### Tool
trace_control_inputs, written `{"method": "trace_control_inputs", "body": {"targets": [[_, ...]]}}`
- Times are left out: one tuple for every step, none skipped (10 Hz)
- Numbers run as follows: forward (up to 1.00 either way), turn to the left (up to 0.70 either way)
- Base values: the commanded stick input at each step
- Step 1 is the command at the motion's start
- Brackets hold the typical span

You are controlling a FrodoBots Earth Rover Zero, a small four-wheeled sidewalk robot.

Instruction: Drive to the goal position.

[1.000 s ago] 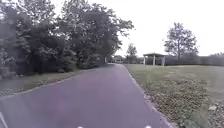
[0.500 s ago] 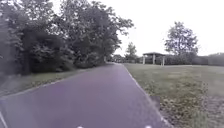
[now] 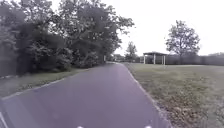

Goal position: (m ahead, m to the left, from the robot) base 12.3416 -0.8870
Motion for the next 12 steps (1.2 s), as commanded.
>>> {"method": "trace_control_inputs", "body": {"targets": [[0.70, -0.01], [0.70, -0.01], [0.70, -0.01], [0.70, -0.01], [0.70, -0.01], [0.70, -0.01], [0.70, -0.01], [0.70, -0.01], [0.70, -0.01], [0.70, -0.01], [0.70, -0.01], [0.70, -0.01]]}}
